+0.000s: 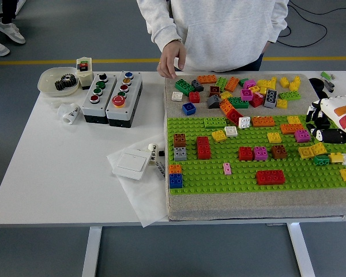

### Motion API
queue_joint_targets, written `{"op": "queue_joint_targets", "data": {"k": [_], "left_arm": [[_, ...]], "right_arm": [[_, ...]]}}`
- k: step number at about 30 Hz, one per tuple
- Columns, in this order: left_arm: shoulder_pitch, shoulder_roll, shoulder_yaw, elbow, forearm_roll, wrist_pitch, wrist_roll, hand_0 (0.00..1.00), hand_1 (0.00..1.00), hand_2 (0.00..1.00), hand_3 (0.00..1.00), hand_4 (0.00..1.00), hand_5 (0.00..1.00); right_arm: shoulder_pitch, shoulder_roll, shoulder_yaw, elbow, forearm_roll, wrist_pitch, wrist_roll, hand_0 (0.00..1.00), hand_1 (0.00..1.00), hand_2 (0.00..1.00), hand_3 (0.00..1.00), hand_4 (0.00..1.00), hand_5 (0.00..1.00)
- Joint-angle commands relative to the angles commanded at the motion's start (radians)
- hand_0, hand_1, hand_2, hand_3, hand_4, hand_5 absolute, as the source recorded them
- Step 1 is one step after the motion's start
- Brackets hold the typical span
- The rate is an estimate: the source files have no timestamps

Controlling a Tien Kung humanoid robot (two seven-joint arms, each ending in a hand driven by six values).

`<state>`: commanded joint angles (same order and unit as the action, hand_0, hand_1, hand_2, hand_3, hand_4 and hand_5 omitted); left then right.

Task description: Pick up the brick,pile it on top of brick,press brick,pick up the brick,pile it on top of brick,press brick

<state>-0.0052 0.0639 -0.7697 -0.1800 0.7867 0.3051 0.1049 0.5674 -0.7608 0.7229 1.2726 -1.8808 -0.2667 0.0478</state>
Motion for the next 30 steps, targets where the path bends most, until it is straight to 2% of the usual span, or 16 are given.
{"op": "queue_joint_targets", "data": {"k": [4,9,13,15,16,18,21,22,24,27,28,30], "left_arm": [[-0.001,0.0,0.002,0.0,-0.004,0.003,0.001,0.732,0.753,0.802,0.658,0.715,0.646],[-0.003,0.0,0.039,0.0,-0.05,0.011,-0.007,0.732,0.753,0.802,0.658,0.715,0.646],[-0.003,0.002,0.058,0.0,-0.077,0.015,-0.015,0.732,0.755,0.802,0.656,0.716,0.645],[-0.002,0.002,0.056,0.0,-0.074,0.016,-0.015,0.732,0.755,0.802,0.656,0.716,0.645],[-0.003,0.003,0.058,0.0,-0.072,0.016,-0.013,0.731,0.751,0.8,0.655,0.714,0.644],[-0.003,0.003,0.059,0.0,-0.071,0.015,-0.013,0.731,0.751,0.8,0.655,0.714,0.644],[-0.003,0.003,0.064,0.0,-0.074,0.015,-0.011,0.731,0.751,0.8,0.655,0.714,0.644],[-0.003,0.003,0.067,0.0,-0.076,0.015,-0.011,0.731,0.749,0.8,0.656,0.715,0.643],[-0.003,0.003,0.068,0.0,-0.076,0.015,-0.01,0.731,0.749,0.8,0.656,0.715,0.643],[-0.005,0.004,0.074,0.0,-0.083,0.016,-0.012,0.731,0.749,0.8,0.656,0.715,0.643],[-0.005,0.004,0.076,0.0,-0.086,0.016,-0.013,0.731,0.751,0.797,0.654,0.716,0.646],[-0.006,0.004,0.077,0.0,-0.089,0.017,-0.014,0.731,0.751,0.797,0.654,0.716,0.646]], "right_arm": [[0.005,0.002,-0.016,0.007,-0.002,0.006,-0.003,0.164,0.381,0.472,0.475,0.636,0.224],[0.0,-0.001,-0.028,0.004,-0.007,0.021,-0.006,0.164,0.381,0.472,0.475,0.636,0.224],[-0.034,-0.017,0.004,0.021,0.013,0.054,-0.017,0.179,0.385,0.475,0.479,0.628,0.224],[-0.042,-0.023,0.01,0.03,0.026,0.098,-0.032,0.179,0.385,0.475,0.479,0.628,0.224],[-0.045,-0.022,0.013,0.028,0.024,0.123,-0.041,0.438,0.546,0.621,0.56,0.83,0.352],[-0.047,-0.021,0.015,0.027,0.024,0.136,-0.045,0.438,0.546,0.621,0.56,0.83,0.352],[-0.034,0.002,0.01,-0.025,0.042,0.127,-0.041,0.438,0.546,0.621,0.56,0.83,0.352],[-0.026,0.011,0.007,-0.044,0.043,0.122,-0.038,0.557,0.636,0.724,0.643,0.888,0.365],[-0.012,0.024,0.002,-0.082,0.041,0.119,-0.035,0.557,0.636,0.724,0.643,0.888,0.365],[-0.003,0.037,-0.002,-0.1,0.035,0.118,-0.029,0.557,0.636,0.724,0.643,0.888,0.365],[-0.002,0.04,-0.004,-0.101,0.036,0.117,-0.027,0.607,0.663,0.741,0.722,0.938,0.361],[0.002,0.043,-0.012,-0.097,0.034,0.125,-0.023,0.607,0.663,0.741,0.722,0.938,0.361]]}}
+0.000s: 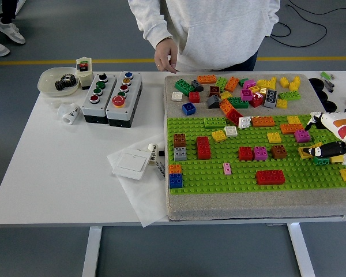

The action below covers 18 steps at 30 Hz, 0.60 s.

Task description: Pick up the brick,pile it on top of brick,press brick,pick up the brick,pile it on top of brick,press brick

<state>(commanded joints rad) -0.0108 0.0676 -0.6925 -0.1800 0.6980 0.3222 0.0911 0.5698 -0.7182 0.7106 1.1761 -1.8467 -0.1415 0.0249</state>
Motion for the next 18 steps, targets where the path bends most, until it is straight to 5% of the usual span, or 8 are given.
{"op": "queue_joint_targets", "data": {"k": [18], "left_arm": [[-0.009,0.0,0.033,0.0,-0.041,0.008,-0.005,0.73,0.748,0.795,0.649,0.708,0.636]], "right_arm": [[0.07,0.07,-0.118,-0.023,0.023,-0.017,0.015,0.58,0.633,0.709,0.668,0.925,0.343]]}}
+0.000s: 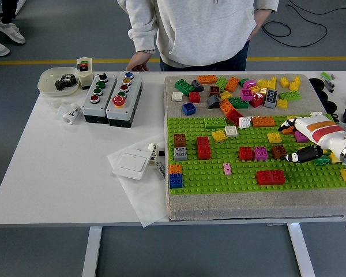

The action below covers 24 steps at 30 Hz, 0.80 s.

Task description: Pick up the brick,pile it on top of brick,press brick,pick up the brick,pile it on top of brick,press brick

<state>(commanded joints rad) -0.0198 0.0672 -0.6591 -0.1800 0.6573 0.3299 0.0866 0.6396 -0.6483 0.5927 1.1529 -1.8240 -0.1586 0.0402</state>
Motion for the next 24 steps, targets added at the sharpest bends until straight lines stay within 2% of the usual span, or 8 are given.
{"op": "queue_joint_targets", "data": {"k": [9,10,13,15,16,24], "left_arm": [[0.0,0.0,0.027,-0.001,-0.025,0.007,0.0,0.73,0.747,0.795,0.648,0.708,0.635],[0.0,0.0,0.026,-0.002,-0.023,0.007,0.0,0.73,0.746,0.794,0.647,0.706,0.632],[0.001,0.0,0.024,-0.003,-0.018,0.007,0.004,0.73,0.746,0.794,0.647,0.706,0.632],[0.002,0.0,0.025,-0.003,-0.019,0.007,0.004,0.73,0.746,0.794,0.647,0.706,0.632],[0.002,0.0,0.023,-0.003,-0.017,0.007,0.005,0.73,0.746,0.794,0.646,0.706,0.632],[0.001,0.0,0.022,-0.004,-0.011,0.007,0.008,0.73,0.746,0.794,0.645,0.706,0.63]], "right_arm": [[0.009,0.049,-0.03,-0.062,0.018,-0.011,0.017,0.555,0.616,0.674,0.639,0.908,0.338],[0.01,0.053,-0.032,-0.067,0.019,-0.013,0.018,0.541,0.586,0.638,0.584,0.86,0.321],[0.009,0.069,-0.028,-0.087,0.025,-0.02,0.02,0.541,0.586,0.638,0.584,0.86,0.321],[0.007,0.074,-0.027,-0.094,0.029,-0.023,0.022,0.541,0.586,0.638,0.584,0.86,0.321],[0.007,0.077,-0.028,-0.098,0.029,-0.024,0.023,0.525,0.557,0.605,0.549,0.821,0.301],[0.014,0.092,-0.038,-0.126,0.033,-0.029,0.027,0.506,0.533,0.579,0.533,0.797,0.286]]}}
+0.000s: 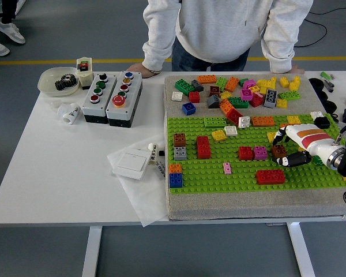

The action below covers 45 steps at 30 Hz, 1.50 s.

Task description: Pick up the brick,pile it on top of brick,press brick,pick up the brick,pile it on top of brick,press brick

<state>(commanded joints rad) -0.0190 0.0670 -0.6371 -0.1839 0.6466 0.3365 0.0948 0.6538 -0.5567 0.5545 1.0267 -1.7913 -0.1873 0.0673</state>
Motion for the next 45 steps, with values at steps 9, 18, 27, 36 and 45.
{"op": "queue_joint_targets", "data": {"k": [9,18,27,36,45], "left_arm": [[-0.005,-0.001,0.01,0.0,-0.015,0.002,-0.004,0.731,0.749,0.794,0.645,0.704,0.627],[-0.006,-0.001,0.014,-0.002,-0.019,0.004,-0.003,0.73,0.747,0.794,0.644,0.705,0.627],[-0.002,-0.001,0.007,-0.002,-0.007,0.002,0.001,0.73,0.748,0.794,0.644,0.705,0.628],[0.0,-0.001,0.002,-0.002,0.001,0.001,0.003,0.73,0.75,0.794,0.644,0.702,0.624],[0.004,0.0,0.003,0.0,-0.002,0.001,0.0,0.73,0.751,0.795,0.643,0.703,0.624]], "right_arm": [[0.01,0.011,-0.01,-0.04,-0.003,-0.003,0.007,0.48,0.517,0.564,0.522,0.778,0.271],[0.016,0.015,-0.017,-0.06,-0.011,-0.005,0.013,0.448,0.508,0.556,0.518,0.752,0.254],[0.016,0.012,-0.023,-0.063,-0.006,-0.03,0.029,0.386,0.476,0.531,0.508,0.731,0.248],[0.01,0.002,-0.017,-0.051,-0.002,-0.052,0.042,0.299,0.424,0.486,0.475,0.662,0.242],[-0.018,-0.056,0.035,0.072,-0.042,-0.053,0.022,0.292,0.421,0.483,0.474,0.654,0.239]]}}
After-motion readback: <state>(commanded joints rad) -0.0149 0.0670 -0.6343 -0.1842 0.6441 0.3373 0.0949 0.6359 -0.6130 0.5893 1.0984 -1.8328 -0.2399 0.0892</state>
